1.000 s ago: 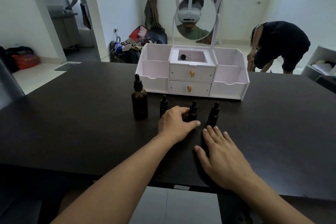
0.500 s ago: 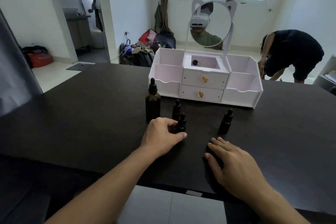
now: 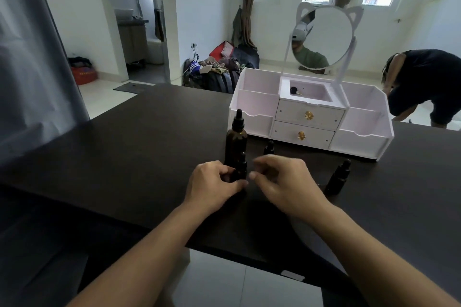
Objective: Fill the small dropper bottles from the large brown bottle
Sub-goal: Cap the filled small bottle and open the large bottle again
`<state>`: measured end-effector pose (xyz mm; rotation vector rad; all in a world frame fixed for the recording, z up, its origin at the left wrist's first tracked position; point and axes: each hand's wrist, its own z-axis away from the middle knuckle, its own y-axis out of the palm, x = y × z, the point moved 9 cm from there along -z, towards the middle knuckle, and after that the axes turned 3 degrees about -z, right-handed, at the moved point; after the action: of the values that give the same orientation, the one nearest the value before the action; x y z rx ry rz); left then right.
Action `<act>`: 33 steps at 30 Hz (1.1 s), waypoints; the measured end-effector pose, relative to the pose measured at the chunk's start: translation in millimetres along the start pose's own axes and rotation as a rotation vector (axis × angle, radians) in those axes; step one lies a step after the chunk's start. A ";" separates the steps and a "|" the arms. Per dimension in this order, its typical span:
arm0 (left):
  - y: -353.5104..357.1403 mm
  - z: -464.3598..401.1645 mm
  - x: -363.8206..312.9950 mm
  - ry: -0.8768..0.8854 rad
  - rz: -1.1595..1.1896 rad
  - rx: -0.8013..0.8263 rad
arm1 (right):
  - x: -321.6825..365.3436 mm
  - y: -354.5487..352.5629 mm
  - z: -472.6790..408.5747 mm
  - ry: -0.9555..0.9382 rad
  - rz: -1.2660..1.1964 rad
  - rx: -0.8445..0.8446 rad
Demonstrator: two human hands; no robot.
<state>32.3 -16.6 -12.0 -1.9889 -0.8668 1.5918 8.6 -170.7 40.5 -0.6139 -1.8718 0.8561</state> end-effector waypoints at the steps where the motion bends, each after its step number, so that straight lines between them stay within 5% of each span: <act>1: 1.3 -0.8 1.5 -0.009 0.013 0.013 | 3.7 0.3 -7.5 -0.002 -0.024 -0.013; 28: 5.3 -0.1 2.3 -0.044 -0.031 0.066 | 35.7 21.7 -51.5 -0.115 0.227 0.334; 33: 6.4 -0.2 5.2 -0.057 -0.028 0.070 | 38.6 11.2 -52.7 -0.110 0.234 0.237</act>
<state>34.5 -17.4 -19.9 -1.8837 -0.8443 1.6476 40.8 -120.3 69.0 -0.6557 -1.7822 1.2667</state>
